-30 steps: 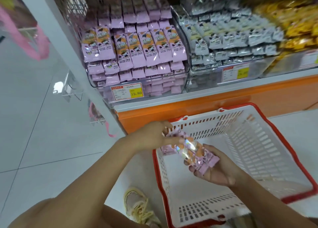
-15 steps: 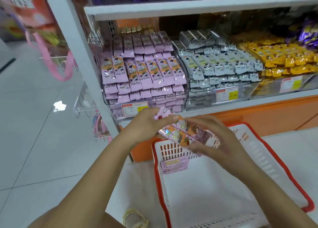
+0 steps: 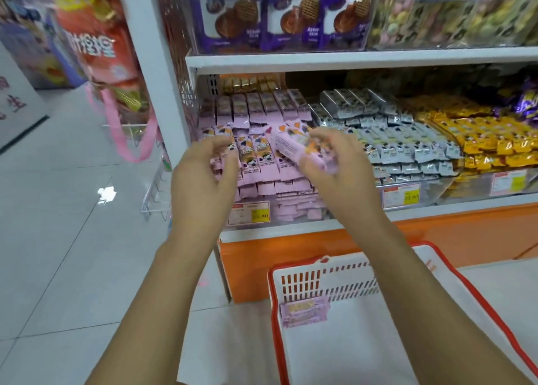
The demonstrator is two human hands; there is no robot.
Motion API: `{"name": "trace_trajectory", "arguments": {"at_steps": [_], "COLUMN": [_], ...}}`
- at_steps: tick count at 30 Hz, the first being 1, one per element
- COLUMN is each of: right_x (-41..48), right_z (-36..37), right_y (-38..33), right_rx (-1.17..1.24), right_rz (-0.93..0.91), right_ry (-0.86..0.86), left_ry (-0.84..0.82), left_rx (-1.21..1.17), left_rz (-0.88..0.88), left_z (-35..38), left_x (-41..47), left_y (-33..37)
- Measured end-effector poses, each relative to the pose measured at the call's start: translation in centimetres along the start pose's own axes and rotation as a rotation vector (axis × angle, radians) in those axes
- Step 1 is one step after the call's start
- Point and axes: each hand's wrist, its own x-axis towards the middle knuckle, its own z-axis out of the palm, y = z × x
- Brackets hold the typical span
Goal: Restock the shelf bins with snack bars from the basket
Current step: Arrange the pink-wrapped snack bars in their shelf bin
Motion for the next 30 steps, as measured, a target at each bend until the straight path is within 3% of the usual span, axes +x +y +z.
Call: {"name": "trace_trajectory", "arguments": {"at_steps": [9, 19, 24, 26, 28, 30], "right_x": [2.3, 1.0, -0.7, -2.5, -4.6, -7.0], "right_z": [9.0, 10.2, 7.1, 4.9, 3.2, 2.5], "right_y": [-3.5, -3.1, -1.6, 0.4, 3.3, 7.1], "right_rx": [-0.269, -0.252, 0.020, 0.039, -0.034, -0.128], "right_rz": [0.031, -0.049, -0.216, -0.269, -0.299, -0.248], "right_ry": [0.048, -0.059, 0.067, 0.010, -0.104, -0.220], "left_ry": [-0.236, -0.291, -0.136, -0.088, -0.192, -0.428], "left_rx": [0.320, 0.306, 0.227, 0.190, 0.155, 0.200], "left_rz": [0.117, 0.173, 0.215, 0.263, 0.247, 0.225], "left_z": [1.0, 0.2, -0.6, -0.9, -0.6, 0.5], "left_x": [0.7, 1.0, -0.2, -1.3, -2.7, -4.2], "left_y": [-3.9, -4.8, -3.7, -3.1, -2.6, -2.5]}}
